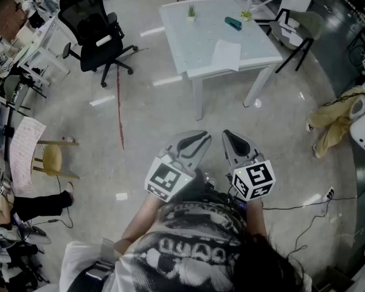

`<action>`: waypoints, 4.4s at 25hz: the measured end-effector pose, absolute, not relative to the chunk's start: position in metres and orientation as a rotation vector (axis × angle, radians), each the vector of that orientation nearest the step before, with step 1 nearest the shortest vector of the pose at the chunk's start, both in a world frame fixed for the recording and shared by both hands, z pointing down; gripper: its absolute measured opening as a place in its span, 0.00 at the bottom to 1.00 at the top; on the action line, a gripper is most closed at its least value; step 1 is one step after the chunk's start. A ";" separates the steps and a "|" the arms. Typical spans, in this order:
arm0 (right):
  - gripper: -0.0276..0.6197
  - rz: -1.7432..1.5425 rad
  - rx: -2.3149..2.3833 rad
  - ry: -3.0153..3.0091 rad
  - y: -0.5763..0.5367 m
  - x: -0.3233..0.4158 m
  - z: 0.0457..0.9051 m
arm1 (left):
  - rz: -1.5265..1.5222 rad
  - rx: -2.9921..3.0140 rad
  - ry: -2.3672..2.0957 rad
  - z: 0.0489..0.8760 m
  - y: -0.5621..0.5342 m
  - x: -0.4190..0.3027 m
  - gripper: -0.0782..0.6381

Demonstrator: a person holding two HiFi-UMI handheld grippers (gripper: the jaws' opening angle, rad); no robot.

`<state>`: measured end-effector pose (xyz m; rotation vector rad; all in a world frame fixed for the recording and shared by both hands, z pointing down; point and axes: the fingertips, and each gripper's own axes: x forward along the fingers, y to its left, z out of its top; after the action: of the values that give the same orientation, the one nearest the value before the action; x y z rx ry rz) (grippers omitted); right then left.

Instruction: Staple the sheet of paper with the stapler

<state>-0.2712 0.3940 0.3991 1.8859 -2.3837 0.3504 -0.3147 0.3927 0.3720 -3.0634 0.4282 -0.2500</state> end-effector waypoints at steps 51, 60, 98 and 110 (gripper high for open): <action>0.03 0.625 1.986 -2.225 0.152 -0.089 0.437 | -0.370 -3.079 0.456 0.395 0.099 -0.156 0.16; 0.03 0.669 2.035 -2.134 0.086 -0.051 0.446 | -0.392 -3.125 0.368 0.409 0.024 -0.112 0.16; 0.24 0.600 1.030 -2.167 -0.108 0.102 0.628 | -0.556 -2.928 1.401 0.436 -0.097 -0.023 0.16; 0.32 0.479 0.774 -2.095 -0.116 0.094 0.667 | -0.590 -2.806 1.662 0.440 -0.095 -0.037 0.16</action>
<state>0.0942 -0.1160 0.6671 0.7744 -2.0949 0.4795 -0.0368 -0.0951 0.4397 -2.8062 1.6621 -0.5898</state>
